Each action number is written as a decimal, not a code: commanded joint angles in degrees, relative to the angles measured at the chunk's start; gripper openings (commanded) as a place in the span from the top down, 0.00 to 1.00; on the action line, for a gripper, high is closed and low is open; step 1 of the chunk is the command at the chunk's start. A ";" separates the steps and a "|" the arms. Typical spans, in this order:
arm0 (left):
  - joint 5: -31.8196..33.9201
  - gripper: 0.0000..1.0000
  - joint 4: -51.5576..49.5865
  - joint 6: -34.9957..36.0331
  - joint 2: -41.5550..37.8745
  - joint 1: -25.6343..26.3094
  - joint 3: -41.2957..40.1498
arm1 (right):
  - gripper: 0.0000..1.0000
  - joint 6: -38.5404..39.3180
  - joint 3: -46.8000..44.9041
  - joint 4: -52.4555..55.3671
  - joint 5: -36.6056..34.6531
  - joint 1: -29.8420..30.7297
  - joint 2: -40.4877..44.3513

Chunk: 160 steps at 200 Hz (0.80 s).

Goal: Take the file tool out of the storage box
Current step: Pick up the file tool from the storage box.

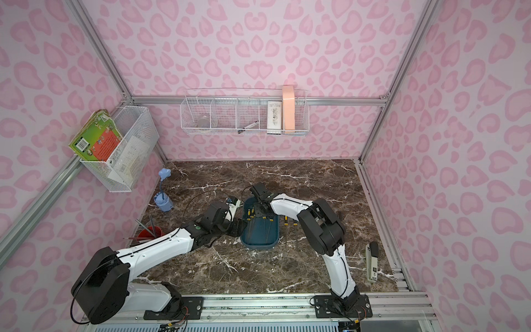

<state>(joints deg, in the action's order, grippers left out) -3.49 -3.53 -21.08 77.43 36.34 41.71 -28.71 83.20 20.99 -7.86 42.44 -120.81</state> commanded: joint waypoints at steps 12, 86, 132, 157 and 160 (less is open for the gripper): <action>-0.69 0.43 -0.11 -0.18 -1.04 -0.04 -0.32 | 0.88 -1.37 -2.83 2.37 1.01 0.09 0.49; -1.25 0.43 0.54 -1.06 -5.14 -0.04 -1.65 | 0.98 -0.33 -4.65 -6.93 6.11 -1.00 7.49; -9.59 0.36 9.62 -1.17 -10.43 -0.04 -6.17 | 1.00 1.35 -10.77 -18.15 14.38 -3.51 16.78; -15.02 0.32 16.43 -2.67 -13.70 -0.13 -9.42 | 1.00 1.82 -18.99 -34.26 26.98 -7.21 24.34; -15.65 0.30 17.02 -2.93 -13.97 -0.13 -9.66 | 1.00 1.24 -20.54 -37.09 28.90 -7.79 25.32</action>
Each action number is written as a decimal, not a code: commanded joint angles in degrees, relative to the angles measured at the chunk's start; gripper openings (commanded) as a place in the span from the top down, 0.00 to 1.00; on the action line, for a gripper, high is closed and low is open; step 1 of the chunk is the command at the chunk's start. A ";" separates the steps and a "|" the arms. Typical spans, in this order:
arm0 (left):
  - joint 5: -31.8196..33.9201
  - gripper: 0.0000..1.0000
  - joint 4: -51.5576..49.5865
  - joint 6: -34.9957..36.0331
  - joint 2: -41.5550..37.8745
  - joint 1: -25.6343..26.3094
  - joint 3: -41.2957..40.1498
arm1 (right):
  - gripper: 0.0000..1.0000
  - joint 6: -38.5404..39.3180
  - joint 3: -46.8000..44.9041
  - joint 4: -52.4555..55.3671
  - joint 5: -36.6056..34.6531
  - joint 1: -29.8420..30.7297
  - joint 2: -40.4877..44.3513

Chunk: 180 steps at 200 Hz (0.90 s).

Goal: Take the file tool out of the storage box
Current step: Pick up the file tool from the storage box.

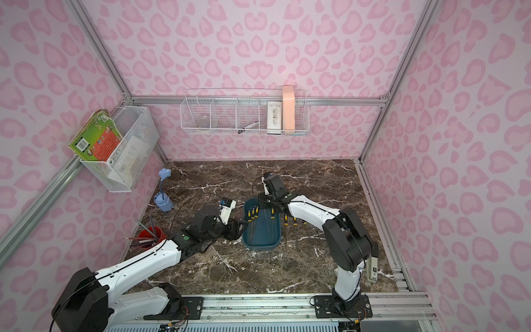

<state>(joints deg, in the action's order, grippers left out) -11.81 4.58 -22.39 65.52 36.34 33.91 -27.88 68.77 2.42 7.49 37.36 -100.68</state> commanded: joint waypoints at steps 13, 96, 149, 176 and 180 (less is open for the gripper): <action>-9.81 0.22 11.42 -2.61 -3.07 -0.13 -3.24 | 1.00 -3.88 -12.00 -30.71 21.83 -5.54 8.91; -17.67 0.25 39.34 -11.84 1.02 1.29 -9.84 | 1.00 -17.72 -21.79 -58.23 33.63 -1.97 17.51; -19.50 0.34 41.54 -11.34 1.72 1.90 -10.06 | 1.00 -20.77 -21.66 -62.80 33.81 -1.50 14.08; -20.68 0.42 40.23 -11.95 2.55 1.90 -9.00 | 1.00 -21.75 -21.35 -64.12 34.02 -1.37 13.20; -20.62 0.42 39.85 -12.08 2.66 1.90 -8.89 | 1.00 -21.90 -21.45 -64.46 34.00 -1.44 13.15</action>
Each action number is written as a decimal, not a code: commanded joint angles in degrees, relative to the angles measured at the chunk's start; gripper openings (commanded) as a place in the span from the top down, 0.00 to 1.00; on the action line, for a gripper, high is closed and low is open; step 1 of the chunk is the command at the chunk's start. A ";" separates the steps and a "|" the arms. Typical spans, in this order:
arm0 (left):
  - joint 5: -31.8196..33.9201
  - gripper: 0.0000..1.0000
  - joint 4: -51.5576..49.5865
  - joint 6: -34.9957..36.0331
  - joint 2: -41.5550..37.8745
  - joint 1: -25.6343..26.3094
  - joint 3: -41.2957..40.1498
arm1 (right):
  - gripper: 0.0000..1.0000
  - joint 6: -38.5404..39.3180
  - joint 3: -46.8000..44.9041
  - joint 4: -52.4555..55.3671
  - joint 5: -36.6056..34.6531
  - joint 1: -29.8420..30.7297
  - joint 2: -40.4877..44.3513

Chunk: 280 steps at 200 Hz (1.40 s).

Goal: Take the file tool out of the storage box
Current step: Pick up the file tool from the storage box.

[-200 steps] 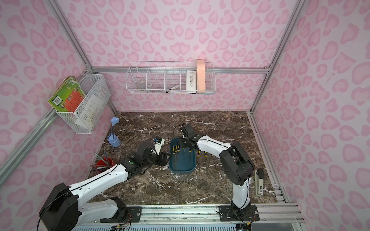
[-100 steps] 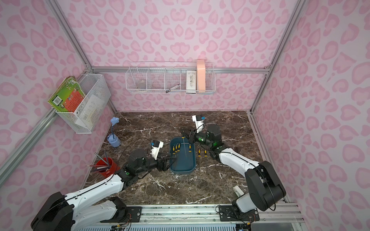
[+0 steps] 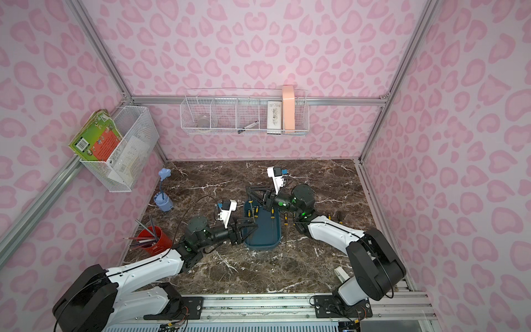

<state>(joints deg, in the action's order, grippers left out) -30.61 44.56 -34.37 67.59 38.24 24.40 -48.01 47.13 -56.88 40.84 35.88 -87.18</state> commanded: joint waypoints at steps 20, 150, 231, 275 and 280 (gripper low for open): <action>-1.99 0.42 -2.41 0.26 1.36 -0.01 1.68 | 1.00 -1.82 0.01 -5.42 0.42 0.09 -0.02; -2.52 1.00 -4.19 -1.10 2.65 -0.09 2.96 | 0.78 0.04 -2.06 -3.01 -0.36 0.01 1.00; 30.54 1.00 -70.73 3.80 -9.74 -1.59 12.15 | 0.51 9.58 -1.19 25.83 -6.56 -6.11 5.41; 27.26 1.00 -82.07 3.39 1.27 -1.84 16.02 | 0.54 18.53 5.69 49.18 -15.44 -4.77 2.22; 26.71 1.00 -82.24 3.26 2.63 -1.90 16.52 | 0.54 19.28 6.69 51.63 -16.98 -4.23 1.67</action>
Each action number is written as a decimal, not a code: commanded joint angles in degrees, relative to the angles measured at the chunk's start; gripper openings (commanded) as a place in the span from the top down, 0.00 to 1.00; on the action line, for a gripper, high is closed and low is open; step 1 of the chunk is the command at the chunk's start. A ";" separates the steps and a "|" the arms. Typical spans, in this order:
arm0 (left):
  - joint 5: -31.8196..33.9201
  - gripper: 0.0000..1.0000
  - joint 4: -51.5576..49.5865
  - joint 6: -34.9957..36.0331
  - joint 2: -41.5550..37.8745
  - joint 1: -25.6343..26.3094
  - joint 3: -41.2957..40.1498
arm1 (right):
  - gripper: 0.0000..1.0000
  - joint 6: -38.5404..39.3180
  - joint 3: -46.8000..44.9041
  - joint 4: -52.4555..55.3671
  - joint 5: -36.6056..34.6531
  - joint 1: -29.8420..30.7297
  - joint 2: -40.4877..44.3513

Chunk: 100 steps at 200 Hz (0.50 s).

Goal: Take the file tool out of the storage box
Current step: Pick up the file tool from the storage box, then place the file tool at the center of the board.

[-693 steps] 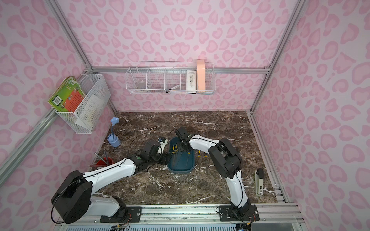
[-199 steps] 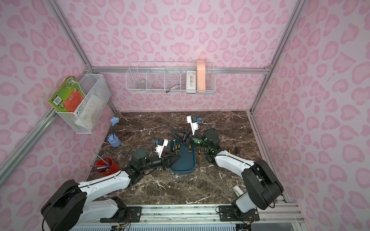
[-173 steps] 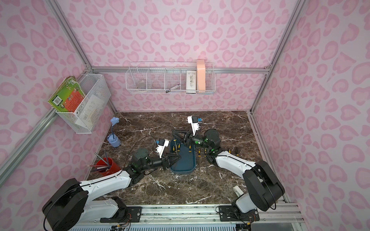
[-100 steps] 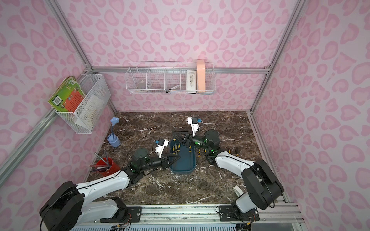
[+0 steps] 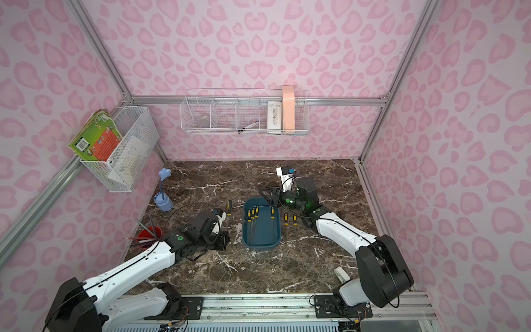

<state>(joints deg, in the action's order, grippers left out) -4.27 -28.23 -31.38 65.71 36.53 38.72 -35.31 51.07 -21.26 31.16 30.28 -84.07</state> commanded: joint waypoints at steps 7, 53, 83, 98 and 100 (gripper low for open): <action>-0.48 1.00 -10.01 0.26 6.37 -0.23 3.21 | 0.54 7.74 4.12 19.49 -9.82 2.33 -2.34; -6.82 1.00 -5.68 1.61 16.08 -1.54 7.37 | 0.57 10.68 11.54 35.89 -22.54 8.05 -8.68; -8.79 1.00 -1.84 1.75 21.24 -3.25 6.97 | 0.63 10.97 15.56 39.94 -27.13 9.81 -13.80; -9.40 1.00 -0.08 2.08 22.76 -4.03 6.81 | 0.64 11.23 16.51 39.76 -27.33 10.05 -16.39; -9.69 1.00 0.17 2.17 23.03 -4.19 6.85 | 0.65 11.16 16.63 39.72 -27.34 10.10 -16.74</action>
<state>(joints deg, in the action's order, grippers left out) -10.87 -31.66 -30.48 86.85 33.39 45.54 -25.23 66.24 14.68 8.10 39.88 -97.80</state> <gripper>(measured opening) 0.080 0.359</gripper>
